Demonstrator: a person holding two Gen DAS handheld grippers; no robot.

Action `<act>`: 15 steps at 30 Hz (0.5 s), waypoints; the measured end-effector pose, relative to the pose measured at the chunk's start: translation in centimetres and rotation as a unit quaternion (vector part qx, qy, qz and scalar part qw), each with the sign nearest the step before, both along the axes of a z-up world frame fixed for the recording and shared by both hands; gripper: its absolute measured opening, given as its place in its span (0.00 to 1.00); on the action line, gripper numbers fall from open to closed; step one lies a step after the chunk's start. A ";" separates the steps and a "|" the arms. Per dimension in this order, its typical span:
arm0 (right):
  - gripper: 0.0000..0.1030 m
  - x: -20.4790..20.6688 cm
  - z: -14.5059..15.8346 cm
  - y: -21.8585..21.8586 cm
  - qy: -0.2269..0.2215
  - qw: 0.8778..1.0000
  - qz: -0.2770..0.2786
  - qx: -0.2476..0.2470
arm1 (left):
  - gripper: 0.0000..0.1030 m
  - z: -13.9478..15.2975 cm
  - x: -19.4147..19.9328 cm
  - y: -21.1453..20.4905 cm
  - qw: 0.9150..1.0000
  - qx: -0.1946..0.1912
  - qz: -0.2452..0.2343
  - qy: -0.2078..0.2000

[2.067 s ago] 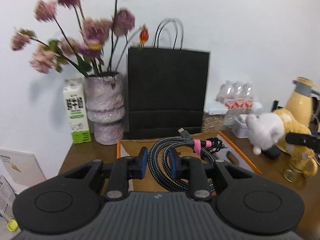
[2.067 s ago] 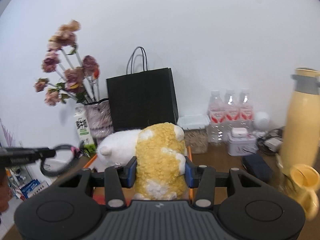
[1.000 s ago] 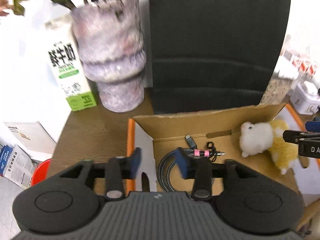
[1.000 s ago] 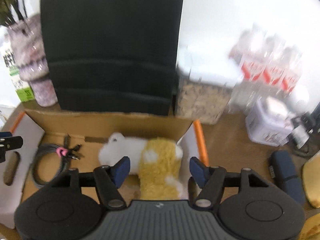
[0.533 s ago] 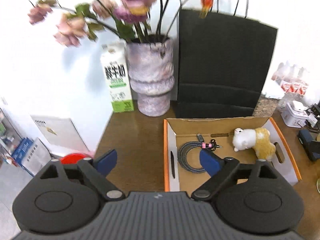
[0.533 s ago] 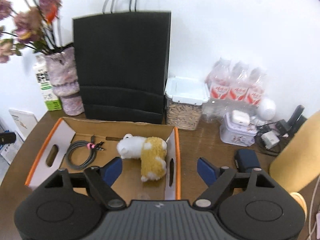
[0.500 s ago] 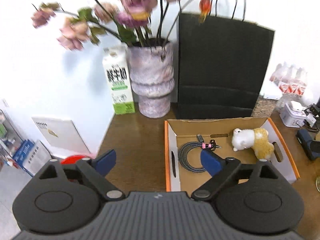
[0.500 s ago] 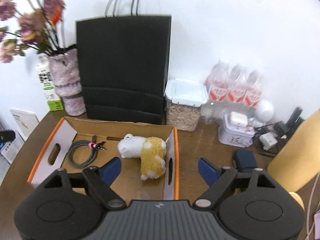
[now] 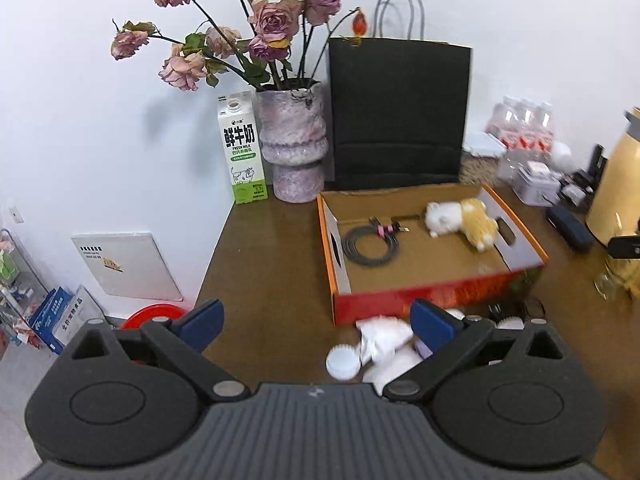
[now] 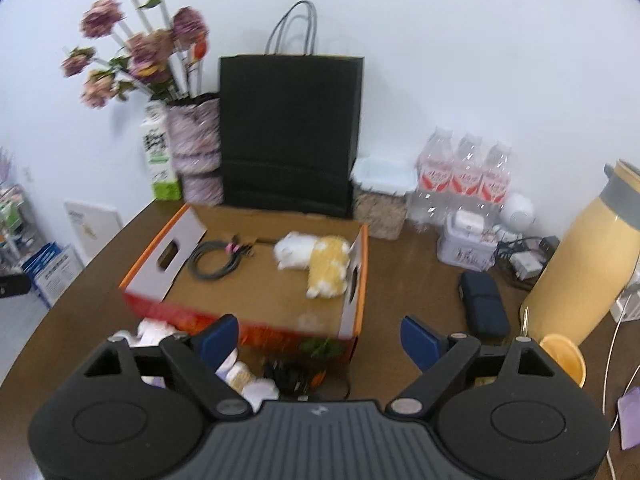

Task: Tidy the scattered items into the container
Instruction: 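Withdraw both grippers from the box toward the remaining items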

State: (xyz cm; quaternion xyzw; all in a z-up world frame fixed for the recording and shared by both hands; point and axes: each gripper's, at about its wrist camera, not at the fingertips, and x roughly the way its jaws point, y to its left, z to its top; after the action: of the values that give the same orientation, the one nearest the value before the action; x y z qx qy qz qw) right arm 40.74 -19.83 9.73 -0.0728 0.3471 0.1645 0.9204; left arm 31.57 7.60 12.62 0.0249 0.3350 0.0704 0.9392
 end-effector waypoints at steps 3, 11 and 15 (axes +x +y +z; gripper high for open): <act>0.85 -2.4 -1.0 -0.6 0.007 1.000 0.009 0.010 | 0.99 -0.3 -2.6 -0.1 1.000 0.000 -0.015 -0.002; 0.86 -8.8 -3.3 -2.2 0.017 0.999 0.039 0.029 | 1.00 -0.9 -8.4 0.8 0.999 -0.042 -0.029 -0.016; 0.86 -11.9 -4.5 -3.5 0.023 0.998 0.039 0.054 | 1.00 -2.0 -11.6 0.7 0.997 -0.059 -0.050 -0.022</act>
State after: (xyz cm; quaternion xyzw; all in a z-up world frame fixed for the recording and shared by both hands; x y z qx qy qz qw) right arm 28.83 -23.33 5.20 -0.0326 0.3560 0.2201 0.9076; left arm 20.00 8.34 10.66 -0.0150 0.3163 0.0044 0.9485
